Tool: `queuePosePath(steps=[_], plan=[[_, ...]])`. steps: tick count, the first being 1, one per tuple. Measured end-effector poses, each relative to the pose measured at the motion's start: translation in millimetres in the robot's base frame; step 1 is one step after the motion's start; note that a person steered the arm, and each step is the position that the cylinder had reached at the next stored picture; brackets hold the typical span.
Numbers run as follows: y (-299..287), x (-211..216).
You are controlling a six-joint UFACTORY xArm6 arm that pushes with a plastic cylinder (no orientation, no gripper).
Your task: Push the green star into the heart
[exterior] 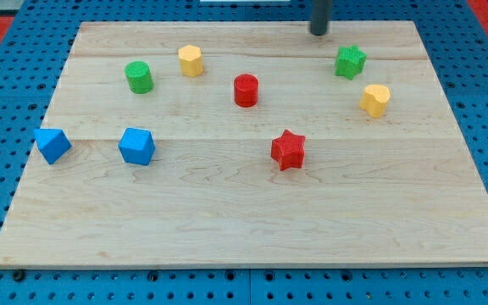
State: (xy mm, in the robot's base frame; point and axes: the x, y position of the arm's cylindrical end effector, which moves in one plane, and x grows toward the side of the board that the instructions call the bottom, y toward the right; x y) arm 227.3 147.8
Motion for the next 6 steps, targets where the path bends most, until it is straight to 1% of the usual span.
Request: queuePosePath(steps=[1,2,3,4,5,6], plan=[[1.2,50.5],[24.0,74.4],[57.3,75.8],[105.6,87.8],[89.4,110.6],[85.3,138.4]])
